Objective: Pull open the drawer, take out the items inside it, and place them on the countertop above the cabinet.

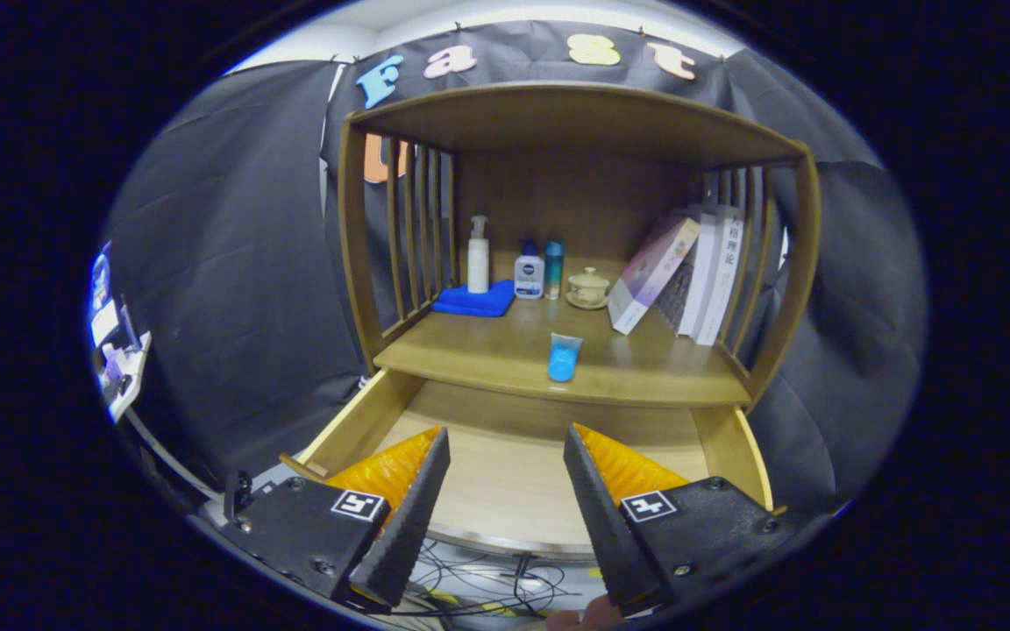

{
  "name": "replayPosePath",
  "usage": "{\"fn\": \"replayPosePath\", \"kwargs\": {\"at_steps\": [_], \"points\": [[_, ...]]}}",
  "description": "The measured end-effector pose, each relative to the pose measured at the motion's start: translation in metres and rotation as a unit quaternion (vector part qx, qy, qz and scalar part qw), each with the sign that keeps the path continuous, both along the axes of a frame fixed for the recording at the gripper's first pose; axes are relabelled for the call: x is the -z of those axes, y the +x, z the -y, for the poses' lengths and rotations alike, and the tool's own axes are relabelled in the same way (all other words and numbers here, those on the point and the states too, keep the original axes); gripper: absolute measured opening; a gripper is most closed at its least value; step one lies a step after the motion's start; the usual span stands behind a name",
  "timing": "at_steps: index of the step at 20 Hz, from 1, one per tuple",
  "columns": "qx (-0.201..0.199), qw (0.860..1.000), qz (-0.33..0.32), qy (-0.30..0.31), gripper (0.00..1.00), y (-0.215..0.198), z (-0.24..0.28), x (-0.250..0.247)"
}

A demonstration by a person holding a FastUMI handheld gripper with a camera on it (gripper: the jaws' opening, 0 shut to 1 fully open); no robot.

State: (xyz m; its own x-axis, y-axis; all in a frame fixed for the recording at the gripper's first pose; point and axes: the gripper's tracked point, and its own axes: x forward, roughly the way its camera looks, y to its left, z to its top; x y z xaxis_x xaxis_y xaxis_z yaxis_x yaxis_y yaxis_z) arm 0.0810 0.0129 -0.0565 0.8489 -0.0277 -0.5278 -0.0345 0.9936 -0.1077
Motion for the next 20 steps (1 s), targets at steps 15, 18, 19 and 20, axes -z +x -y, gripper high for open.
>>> {"fn": "replayPosePath", "kwargs": {"at_steps": [15,18,19,20], "points": [[0.033,0.992,0.122,-0.005,1.00,-0.077,0.014,0.077],[0.050,0.991,0.123,0.001,1.00,-0.081,0.023,0.101],[0.052,0.991,0.120,0.005,1.00,-0.082,0.023,0.110],[0.052,0.991,0.121,0.006,1.00,-0.082,0.025,0.116]]}}
